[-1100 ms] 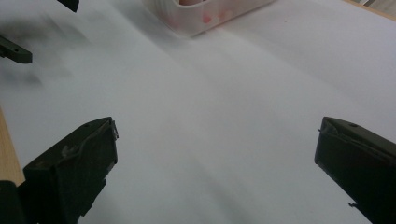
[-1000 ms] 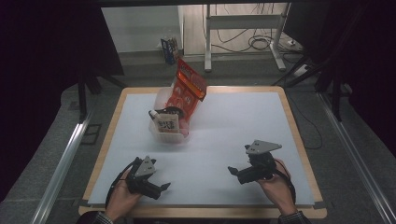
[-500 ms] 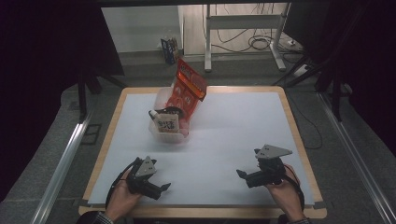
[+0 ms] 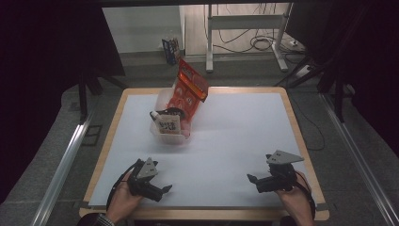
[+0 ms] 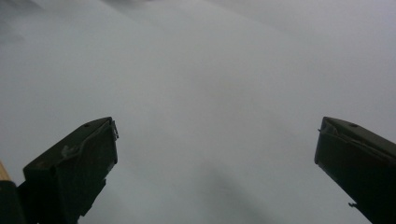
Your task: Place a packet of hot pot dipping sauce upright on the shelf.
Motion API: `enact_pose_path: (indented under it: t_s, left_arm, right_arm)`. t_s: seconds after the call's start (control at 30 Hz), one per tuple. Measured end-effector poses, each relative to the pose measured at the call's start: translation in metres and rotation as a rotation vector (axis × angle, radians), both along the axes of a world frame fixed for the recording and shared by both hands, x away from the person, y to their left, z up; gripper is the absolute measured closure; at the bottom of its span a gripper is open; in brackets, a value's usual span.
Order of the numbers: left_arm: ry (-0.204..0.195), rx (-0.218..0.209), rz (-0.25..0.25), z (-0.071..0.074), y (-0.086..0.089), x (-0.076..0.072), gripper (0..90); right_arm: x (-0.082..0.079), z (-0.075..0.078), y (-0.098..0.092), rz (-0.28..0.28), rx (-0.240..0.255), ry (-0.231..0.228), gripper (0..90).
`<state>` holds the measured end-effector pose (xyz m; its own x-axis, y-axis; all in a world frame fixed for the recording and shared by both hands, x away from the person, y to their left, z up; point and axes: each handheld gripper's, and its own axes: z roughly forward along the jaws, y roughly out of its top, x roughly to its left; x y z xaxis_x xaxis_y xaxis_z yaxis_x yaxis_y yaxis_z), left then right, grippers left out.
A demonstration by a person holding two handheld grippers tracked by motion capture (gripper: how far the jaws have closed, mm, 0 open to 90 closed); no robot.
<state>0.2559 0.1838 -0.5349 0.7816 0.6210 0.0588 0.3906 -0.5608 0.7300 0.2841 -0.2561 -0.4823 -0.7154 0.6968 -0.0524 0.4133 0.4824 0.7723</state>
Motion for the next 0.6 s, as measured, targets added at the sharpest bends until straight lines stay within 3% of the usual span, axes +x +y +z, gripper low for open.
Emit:
enact_pose_path:
  t_s: [0.6]
  left_arm:
    - [0.005, 0.009, -0.004, -0.001, -0.001, 0.0, 0.4]
  right_arm:
    - [-0.002, -0.016, -0.018, -0.049, -0.044, 0.047, 0.0]
